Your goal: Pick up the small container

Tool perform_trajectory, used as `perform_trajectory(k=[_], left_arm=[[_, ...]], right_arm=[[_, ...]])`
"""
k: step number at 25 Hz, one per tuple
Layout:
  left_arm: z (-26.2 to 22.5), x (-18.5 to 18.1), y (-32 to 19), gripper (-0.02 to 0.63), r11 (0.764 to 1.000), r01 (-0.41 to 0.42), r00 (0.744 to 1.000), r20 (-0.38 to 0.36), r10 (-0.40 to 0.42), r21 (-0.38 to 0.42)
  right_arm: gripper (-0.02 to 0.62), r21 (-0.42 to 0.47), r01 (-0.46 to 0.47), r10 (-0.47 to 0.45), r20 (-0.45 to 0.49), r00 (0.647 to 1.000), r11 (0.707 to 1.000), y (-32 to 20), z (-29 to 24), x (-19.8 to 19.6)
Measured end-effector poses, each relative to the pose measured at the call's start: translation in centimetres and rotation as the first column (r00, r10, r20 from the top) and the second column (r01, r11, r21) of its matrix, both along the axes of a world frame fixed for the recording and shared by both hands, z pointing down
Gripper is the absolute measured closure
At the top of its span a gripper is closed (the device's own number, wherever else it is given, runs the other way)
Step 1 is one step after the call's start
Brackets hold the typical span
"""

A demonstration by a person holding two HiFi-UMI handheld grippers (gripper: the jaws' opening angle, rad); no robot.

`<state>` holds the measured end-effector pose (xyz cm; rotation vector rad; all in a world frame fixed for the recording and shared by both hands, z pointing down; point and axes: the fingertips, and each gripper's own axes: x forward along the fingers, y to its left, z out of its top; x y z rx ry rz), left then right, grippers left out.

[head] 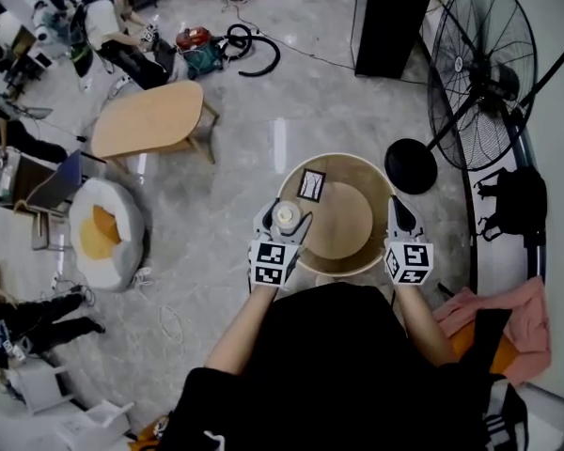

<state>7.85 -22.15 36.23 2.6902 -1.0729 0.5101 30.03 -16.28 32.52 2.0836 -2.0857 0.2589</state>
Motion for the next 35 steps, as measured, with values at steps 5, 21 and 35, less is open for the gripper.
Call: perform_trajectory(k=[5,21,35], left_arm=[[0.0,1.1,0.5,0.253,1.0,-0.013,1.0,0.001,0.013,0.003],[0.7,2.7,1.6,0.253,1.0,-0.01,1.0,0.013,0.01,0.0],[1.8,2.6,2.5,0.253,1.0,0.01,1.0,0.004,-0.01,-0.02]], right_arm=[[0.574,-0.003,-0.003,0.003,-0.008,1.0,1.0,0.6,0.2,0.9],[0.574,0.012,-0.002,0.002,-0.012,1.0,1.0,1.3,0.5,2.8],[0.574,0.016,0.012,-0.012,0.007,1.0,1.0,1.6,0.6,2.3]])
